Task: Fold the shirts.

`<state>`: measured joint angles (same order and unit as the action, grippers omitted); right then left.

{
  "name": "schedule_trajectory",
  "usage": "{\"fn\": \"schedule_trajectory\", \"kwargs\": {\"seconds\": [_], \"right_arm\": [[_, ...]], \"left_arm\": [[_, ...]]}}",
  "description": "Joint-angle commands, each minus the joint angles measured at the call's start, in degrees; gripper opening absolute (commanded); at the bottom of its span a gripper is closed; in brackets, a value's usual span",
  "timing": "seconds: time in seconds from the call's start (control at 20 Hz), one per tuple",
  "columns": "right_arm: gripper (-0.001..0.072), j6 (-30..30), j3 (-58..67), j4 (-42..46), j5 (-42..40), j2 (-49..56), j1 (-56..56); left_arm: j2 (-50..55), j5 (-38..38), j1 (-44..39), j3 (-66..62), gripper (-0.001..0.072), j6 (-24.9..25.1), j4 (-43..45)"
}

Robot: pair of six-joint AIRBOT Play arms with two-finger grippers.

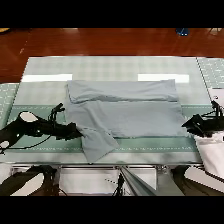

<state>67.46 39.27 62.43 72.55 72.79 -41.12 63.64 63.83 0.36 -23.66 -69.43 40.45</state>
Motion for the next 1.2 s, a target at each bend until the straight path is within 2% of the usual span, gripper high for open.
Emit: {"fn": "schedule_trajectory", "kwargs": {"seconds": [0.0,0.1,0.15,0.25,0.3,0.35,0.4,0.55,0.65,0.8,0.9,0.95,1.15], "right_arm": [[0.0427,0.96,-3.1,-2.03,-1.4,-0.04,0.28],[0.0421,0.74,-5.14,-2.34,-0.87,-0.04,0.28],[0.0338,-0.04,-5.66,-2.64,-0.2,-0.04,0.31],[0.0224,-2.29,-5.68,-4.44,1.6,-0.04,0.28],[0.012,-4.04,-5.55,-6.82,2.6,-0.07,0.28],[0.0048,-6.6,-5.03,-10.1,4.24,-0.07,0.28],[0.0023,-8.52,-3.98,-13.86,5.9,-0.13,0.28],[0.0017,-11.8,2.34,-29.42,8.2,-3.3,0.31],[0.0017,-11.72,8.15,-36.22,5.29,-5.81,2.23],[0.0016,-8.83,15.8,-31.58,-6.38,-6.27,10.95],[0.0016,-7.08,17.73,-29.57,-17.99,-5.11,16.28],[0.0016,-6.27,18.18,-29.59,-23.43,-4.04,18.16],[0.0016,-6.27,18.99,-29.75,-34.91,1.6,22.34]], "left_arm": [[-0.04,-0.39,0.0,-0.09,0.0024,0.02,-0.02],[-0.04,-0.63,0.0,-0.09,0.0024,0.37,-0.04],[-0.02,-1.07,0.02,-0.09,0.0024,0.87,-0.15],[-0.02,-2.16,0.11,-0.5,0.0024,0.87,-0.44],[-0.02,-2.23,0.09,-1.18,0.0024,0.87,-0.44],[-0.11,-2.19,0.09,-2.38,0.0024,0.9,-0.44],[-0.35,-2.05,0.09,-4.28,0.0024,0.94,-0.44],[-2.23,-1.18,0.11,-14.38,0.0024,1.29,-0.55],[-2.64,-2.01,0.11,-23.43,0.0024,1.29,-0.44],[-0.98,-8.52,0.22,-29.79,0.0024,1.07,-0.46],[2.27,-12.79,0.46,-31.54,0.0024,-2.32,-1.09],[4.5,-14.19,0.83,-32.87,0.0024,-2.19,-2.71],[15.69,-14.62,1.9,-40.94,0.0024,-2.21,-4.96]]}}
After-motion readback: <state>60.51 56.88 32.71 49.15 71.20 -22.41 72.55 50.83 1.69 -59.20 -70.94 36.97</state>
